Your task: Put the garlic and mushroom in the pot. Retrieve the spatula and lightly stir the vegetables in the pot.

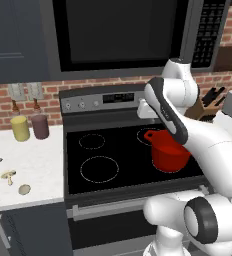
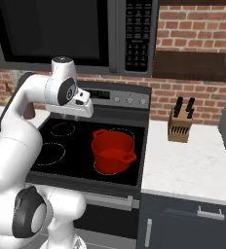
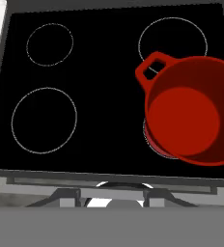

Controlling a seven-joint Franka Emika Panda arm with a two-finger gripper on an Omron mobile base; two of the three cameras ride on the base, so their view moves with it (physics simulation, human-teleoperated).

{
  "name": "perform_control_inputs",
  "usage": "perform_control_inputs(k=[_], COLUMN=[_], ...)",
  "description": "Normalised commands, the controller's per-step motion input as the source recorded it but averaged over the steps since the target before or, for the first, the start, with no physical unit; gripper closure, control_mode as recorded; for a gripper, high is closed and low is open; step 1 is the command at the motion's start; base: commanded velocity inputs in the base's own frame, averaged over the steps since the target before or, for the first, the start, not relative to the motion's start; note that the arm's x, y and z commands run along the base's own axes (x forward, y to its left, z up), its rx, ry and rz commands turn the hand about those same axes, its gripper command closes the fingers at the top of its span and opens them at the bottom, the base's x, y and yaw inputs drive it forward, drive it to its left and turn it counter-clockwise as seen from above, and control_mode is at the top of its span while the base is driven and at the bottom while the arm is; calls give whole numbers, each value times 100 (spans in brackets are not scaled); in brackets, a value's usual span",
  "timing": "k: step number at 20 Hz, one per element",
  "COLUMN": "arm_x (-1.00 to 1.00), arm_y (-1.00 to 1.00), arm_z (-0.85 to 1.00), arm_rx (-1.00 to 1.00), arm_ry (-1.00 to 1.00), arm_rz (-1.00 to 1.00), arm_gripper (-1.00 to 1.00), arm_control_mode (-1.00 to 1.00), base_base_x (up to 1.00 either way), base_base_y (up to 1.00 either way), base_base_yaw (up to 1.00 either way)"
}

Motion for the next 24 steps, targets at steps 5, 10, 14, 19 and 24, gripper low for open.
perform_control_inputs(k=[5, 10, 14, 19, 24], arm_x=[-1, 0, 0, 0, 0], arm_y=[0, 0, 0, 0, 0], arm_z=[-6, 0, 0, 0, 0], arm_rx=[0, 0, 0, 0, 0], arm_ry=[2, 0, 0, 0, 0], arm_rz=[0, 0, 0, 0, 0], arm_gripper=[-100, -100, -100, -100, -100], arm_control_mode=[100, 100, 100, 100, 100], base_base_x=[0, 0, 0, 0, 0], base_base_y=[12, 95, 100, 100, 74], base_base_yaw=[0, -2, -10, -9, -1])
